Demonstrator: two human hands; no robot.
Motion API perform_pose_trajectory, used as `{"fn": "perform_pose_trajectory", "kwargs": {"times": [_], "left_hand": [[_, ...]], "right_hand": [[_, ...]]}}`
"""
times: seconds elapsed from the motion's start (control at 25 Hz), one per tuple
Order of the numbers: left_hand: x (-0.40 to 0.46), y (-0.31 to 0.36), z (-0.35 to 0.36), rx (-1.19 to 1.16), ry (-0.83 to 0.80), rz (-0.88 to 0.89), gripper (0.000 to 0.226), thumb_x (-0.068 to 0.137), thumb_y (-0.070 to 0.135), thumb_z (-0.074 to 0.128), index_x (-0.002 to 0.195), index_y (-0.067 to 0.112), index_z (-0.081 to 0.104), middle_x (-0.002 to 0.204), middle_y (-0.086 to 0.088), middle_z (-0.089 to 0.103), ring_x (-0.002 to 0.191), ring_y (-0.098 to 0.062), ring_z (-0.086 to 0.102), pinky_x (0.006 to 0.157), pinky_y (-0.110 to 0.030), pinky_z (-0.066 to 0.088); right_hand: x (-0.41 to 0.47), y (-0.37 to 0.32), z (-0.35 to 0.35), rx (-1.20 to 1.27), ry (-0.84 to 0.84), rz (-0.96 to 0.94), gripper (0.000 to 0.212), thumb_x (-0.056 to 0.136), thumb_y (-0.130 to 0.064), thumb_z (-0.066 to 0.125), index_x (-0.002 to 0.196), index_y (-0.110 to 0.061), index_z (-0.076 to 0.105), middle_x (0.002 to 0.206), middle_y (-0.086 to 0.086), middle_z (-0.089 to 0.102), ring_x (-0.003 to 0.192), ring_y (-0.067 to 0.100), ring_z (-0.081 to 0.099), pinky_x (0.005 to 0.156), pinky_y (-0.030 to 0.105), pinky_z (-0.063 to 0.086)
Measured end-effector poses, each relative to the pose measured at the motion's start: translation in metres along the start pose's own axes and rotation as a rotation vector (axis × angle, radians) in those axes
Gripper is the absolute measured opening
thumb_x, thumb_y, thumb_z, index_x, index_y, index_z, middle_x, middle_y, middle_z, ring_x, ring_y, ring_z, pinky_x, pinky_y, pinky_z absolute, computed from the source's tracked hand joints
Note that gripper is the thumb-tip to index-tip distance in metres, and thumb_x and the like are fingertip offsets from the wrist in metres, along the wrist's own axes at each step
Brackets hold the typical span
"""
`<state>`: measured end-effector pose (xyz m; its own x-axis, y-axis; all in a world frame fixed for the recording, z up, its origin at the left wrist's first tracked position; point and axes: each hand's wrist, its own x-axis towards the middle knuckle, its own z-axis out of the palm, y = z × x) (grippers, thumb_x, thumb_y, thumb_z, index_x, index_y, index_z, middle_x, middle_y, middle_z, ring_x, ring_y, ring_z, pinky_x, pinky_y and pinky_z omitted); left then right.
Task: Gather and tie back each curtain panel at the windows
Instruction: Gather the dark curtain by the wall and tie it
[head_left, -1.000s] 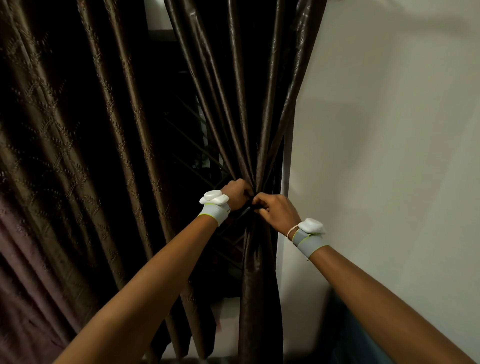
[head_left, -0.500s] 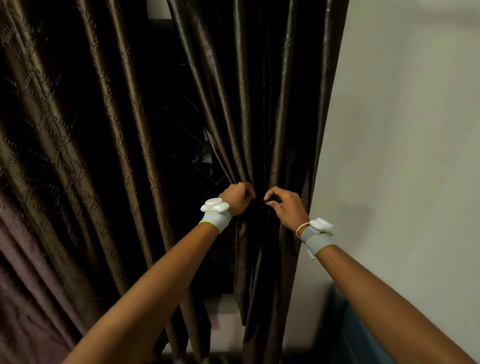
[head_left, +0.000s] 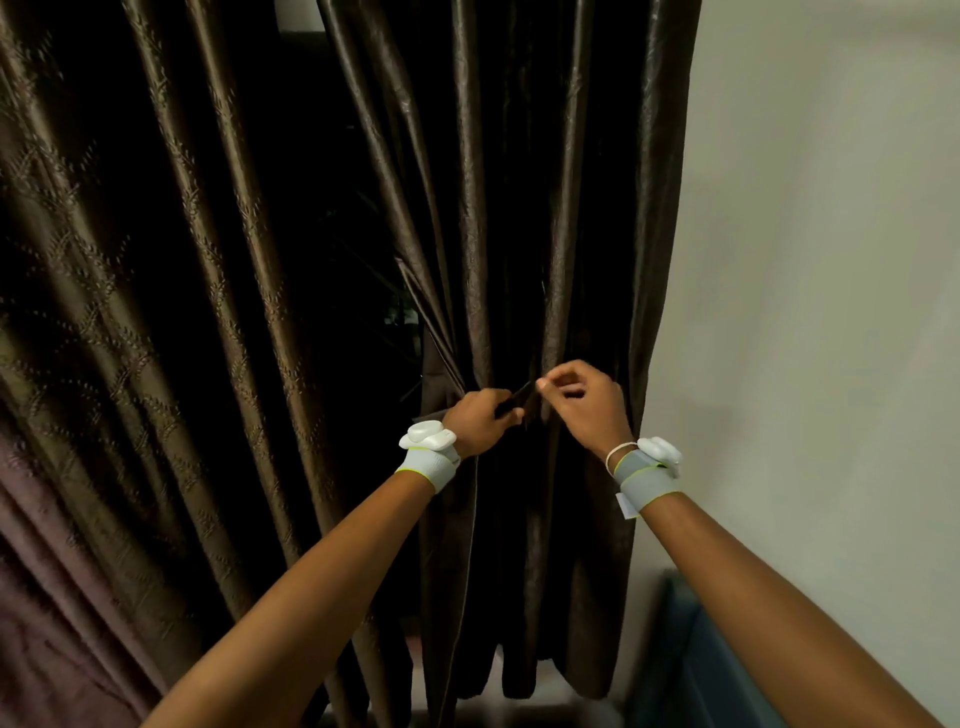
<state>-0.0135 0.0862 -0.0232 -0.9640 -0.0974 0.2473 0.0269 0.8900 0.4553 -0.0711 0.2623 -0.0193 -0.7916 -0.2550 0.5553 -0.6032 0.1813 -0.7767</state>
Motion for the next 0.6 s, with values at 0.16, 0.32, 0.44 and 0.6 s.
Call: {"fn": "perform_pose_trajectory", "kwargs": {"times": [0.16, 0.32, 0.44, 0.6], "left_hand": [[-0.013, -0.009, 0.002, -0.02, 0.114, 0.019, 0.031, 0.09, 0.043, 0.057, 0.09, 0.012, 0.059, 0.088, -0.005, 0.063, 0.086, -0.026, 0.062, 0.072, -0.035, 0.048], [-0.025, -0.019, 0.004, -0.024, 0.308, 0.054, 0.032, 0.089, 0.036, 0.061, 0.08, 0.005, 0.058, 0.092, -0.006, 0.051, 0.082, -0.022, 0.053, 0.075, -0.037, 0.046], [-0.035, -0.028, 0.006, 0.053, 0.624, -0.027, 0.031, 0.088, 0.038, 0.057, 0.082, 0.007, 0.061, 0.114, -0.006, 0.052, 0.104, -0.027, 0.047, 0.089, -0.036, 0.044], [-0.041, -0.027, -0.004, -0.303, 0.79, -0.301, 0.026, 0.096, 0.027, 0.051, 0.101, 0.001, 0.055, 0.153, -0.014, 0.025, 0.135, -0.036, 0.031, 0.106, -0.038, 0.031]], "right_hand": [[0.025, 0.025, -0.029, -0.166, 0.468, 0.161, 0.06, 0.07, -0.023, 0.076, 0.124, -0.014, 0.051, 0.137, 0.012, 0.041, 0.126, 0.031, 0.044, 0.108, 0.036, 0.033], [0.032, 0.032, -0.036, 0.046, 0.225, 0.404, 0.113, 0.069, -0.029, 0.084, 0.151, -0.016, 0.008, 0.154, 0.012, 0.024, 0.141, 0.028, 0.032, 0.116, 0.035, 0.027], [0.026, 0.031, -0.022, 0.021, 0.002, 0.443, 0.104, 0.074, -0.025, 0.08, 0.15, -0.022, 0.01, 0.139, 0.013, 0.049, 0.126, 0.028, 0.05, 0.109, 0.036, 0.038], [0.023, 0.027, 0.008, -0.014, -0.146, 0.454, 0.053, 0.072, -0.026, 0.08, 0.118, -0.006, 0.062, 0.112, 0.011, 0.068, 0.104, 0.027, 0.066, 0.095, 0.039, 0.052]]}}
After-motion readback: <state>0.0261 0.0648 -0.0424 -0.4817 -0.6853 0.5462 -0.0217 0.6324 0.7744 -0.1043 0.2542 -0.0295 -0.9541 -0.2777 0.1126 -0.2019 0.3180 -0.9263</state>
